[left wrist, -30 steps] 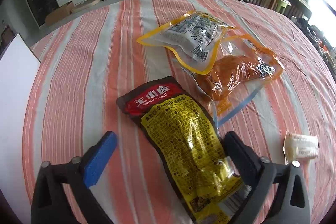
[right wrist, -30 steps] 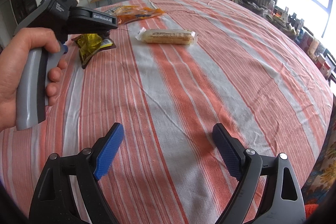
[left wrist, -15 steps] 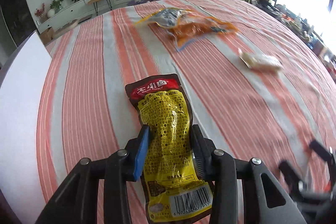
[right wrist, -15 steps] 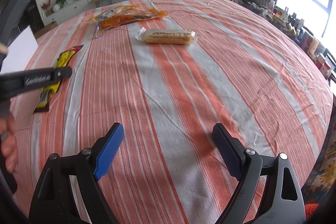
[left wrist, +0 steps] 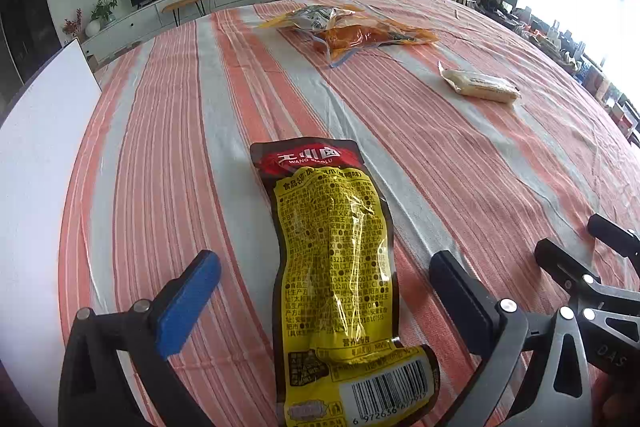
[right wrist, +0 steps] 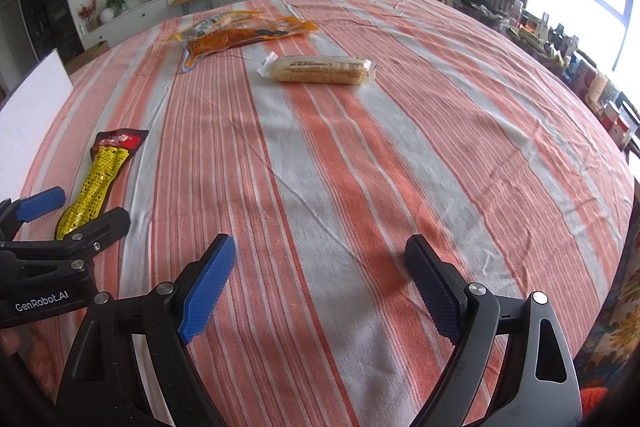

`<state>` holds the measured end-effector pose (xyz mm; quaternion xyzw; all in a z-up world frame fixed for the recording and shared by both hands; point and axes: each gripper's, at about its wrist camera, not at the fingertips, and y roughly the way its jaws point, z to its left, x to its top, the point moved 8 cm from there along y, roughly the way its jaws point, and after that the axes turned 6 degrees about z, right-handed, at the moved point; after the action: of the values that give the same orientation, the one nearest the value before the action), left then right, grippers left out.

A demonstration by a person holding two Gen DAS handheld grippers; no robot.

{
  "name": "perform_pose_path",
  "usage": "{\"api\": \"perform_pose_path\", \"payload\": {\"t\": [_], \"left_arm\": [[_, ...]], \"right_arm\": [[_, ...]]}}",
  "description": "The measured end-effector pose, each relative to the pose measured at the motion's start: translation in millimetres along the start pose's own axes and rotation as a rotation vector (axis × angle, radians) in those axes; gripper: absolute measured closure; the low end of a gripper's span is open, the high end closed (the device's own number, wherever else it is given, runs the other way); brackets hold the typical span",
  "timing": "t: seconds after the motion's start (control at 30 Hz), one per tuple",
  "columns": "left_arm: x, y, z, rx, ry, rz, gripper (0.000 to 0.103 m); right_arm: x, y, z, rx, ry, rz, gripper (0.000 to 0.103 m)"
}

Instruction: Organize snacks

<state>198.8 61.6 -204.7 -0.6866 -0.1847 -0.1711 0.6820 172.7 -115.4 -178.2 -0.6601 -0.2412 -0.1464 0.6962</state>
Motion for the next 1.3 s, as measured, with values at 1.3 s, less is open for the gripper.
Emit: {"api": "perform_pose_path", "payload": {"t": [1.3], "left_arm": [[-2,0,29,0.038,-0.064,-0.001,0.0]], "right_arm": [[0,0,0,0.001,0.0,0.0,0.014]]}}
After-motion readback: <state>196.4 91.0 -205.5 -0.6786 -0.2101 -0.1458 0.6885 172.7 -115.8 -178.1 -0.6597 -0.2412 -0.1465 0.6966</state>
